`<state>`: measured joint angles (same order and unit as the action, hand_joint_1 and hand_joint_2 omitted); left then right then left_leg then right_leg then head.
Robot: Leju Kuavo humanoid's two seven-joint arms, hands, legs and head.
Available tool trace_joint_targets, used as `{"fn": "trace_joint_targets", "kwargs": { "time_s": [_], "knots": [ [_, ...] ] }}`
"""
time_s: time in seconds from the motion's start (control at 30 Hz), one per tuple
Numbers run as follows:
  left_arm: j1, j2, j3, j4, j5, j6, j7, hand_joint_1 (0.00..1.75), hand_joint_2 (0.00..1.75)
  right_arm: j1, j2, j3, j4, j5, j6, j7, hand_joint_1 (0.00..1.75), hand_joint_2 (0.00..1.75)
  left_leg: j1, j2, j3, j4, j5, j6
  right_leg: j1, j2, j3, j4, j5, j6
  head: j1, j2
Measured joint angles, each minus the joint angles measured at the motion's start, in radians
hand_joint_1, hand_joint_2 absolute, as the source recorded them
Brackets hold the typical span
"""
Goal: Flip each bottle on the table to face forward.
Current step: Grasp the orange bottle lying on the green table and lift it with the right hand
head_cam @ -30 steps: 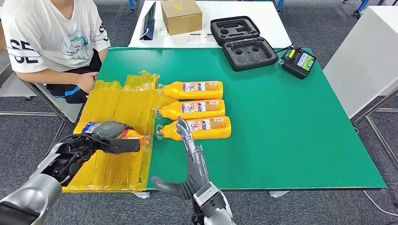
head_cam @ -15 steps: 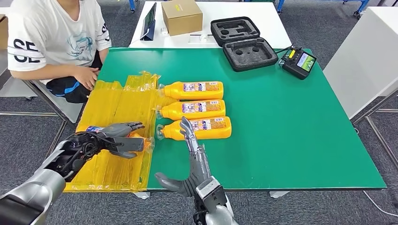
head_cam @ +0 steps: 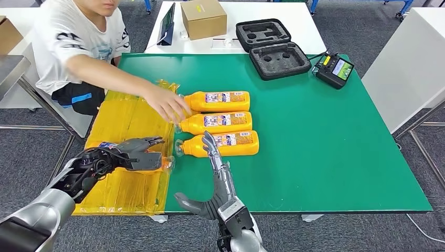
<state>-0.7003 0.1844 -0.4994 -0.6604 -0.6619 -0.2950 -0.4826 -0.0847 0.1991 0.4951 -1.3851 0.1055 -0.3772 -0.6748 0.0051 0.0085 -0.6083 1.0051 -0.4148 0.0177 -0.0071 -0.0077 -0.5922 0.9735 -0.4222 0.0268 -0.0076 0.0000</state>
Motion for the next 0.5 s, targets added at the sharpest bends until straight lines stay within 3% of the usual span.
{"fn": "trace_joint_targets", "kwargs": {
  "time_s": [0.27,0.33,0.43,0.5],
  "knots": [
    [0.004,-0.02,0.011,0.012,0.077,0.098,-0.001,0.0,0.0,0.018,-0.001,-0.018,0.0,0.038,-0.001,0.019,0.0,1.75,0.0,0.0,-0.001,0.0,0.0,0.0,0.0,0.0,0.0,0.0,0.0,0.0,0.0,0.0],
    [0.014,-0.031,0.028,0.013,0.097,0.203,0.002,0.0,0.0,0.023,-0.001,-0.024,-0.001,0.046,0.0,0.022,0.0,1.75,0.0,0.0,-0.001,0.0,0.0,0.0,0.0,0.0,-0.001,0.0,0.0,0.0,0.0,0.0],
    [0.035,-0.057,0.072,0.006,0.103,0.469,-0.005,0.0,0.0,0.03,0.0,-0.033,-0.004,0.061,0.0,0.025,0.0,1.75,0.0,0.0,-0.002,0.0,0.0,0.0,0.0,0.0,-0.001,0.0,0.0,0.0,0.0,0.0],
    [0.044,-0.073,0.099,-0.004,0.096,0.595,-0.012,0.0,0.0,0.033,0.0,-0.037,-0.006,0.068,0.0,0.025,0.0,1.75,0.0,0.0,-0.002,0.0,0.0,0.0,0.0,0.0,-0.002,0.0,0.0,0.0,0.0,0.0]
  ]
}}
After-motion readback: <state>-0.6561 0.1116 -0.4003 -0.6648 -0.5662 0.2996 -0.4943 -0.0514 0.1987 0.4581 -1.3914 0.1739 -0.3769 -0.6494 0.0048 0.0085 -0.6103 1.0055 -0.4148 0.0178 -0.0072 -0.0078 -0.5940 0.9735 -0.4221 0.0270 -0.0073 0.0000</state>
